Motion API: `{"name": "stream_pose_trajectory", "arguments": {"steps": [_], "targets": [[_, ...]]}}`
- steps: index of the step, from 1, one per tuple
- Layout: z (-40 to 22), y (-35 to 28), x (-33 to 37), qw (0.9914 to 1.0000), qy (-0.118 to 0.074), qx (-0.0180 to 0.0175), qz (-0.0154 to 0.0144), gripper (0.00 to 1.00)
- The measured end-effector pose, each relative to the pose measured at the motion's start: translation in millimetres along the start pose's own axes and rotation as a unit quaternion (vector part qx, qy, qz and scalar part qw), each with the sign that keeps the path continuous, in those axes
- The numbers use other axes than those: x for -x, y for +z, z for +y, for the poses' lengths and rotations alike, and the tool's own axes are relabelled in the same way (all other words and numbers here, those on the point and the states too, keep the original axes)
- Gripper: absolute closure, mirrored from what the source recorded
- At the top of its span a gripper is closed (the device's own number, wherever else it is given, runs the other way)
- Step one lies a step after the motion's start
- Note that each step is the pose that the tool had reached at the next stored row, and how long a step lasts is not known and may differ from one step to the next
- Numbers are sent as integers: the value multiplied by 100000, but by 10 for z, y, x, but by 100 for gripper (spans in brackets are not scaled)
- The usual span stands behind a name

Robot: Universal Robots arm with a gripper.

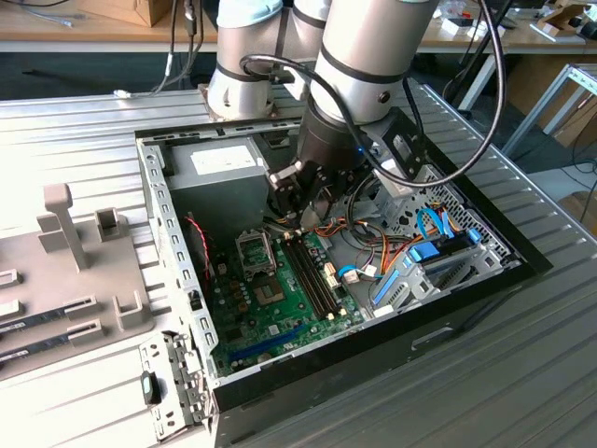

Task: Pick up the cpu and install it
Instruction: 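Pick up the cpu and move it towards the insertion slot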

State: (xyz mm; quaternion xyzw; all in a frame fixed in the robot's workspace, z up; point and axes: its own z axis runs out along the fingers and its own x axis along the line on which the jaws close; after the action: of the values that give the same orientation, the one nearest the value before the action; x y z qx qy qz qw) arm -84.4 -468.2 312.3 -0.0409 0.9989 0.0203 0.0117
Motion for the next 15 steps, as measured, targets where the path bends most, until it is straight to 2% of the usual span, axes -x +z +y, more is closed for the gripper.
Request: {"name": "stream_pose_trajectory", "arguments": {"steps": [5,12,15], "targets": [[-63,45,-50,100000,-3,1,3,53],[-107,96,-108,100000,-5,5,-1,53],[-144,134,-121,100000,-2,4,0,53]]}}
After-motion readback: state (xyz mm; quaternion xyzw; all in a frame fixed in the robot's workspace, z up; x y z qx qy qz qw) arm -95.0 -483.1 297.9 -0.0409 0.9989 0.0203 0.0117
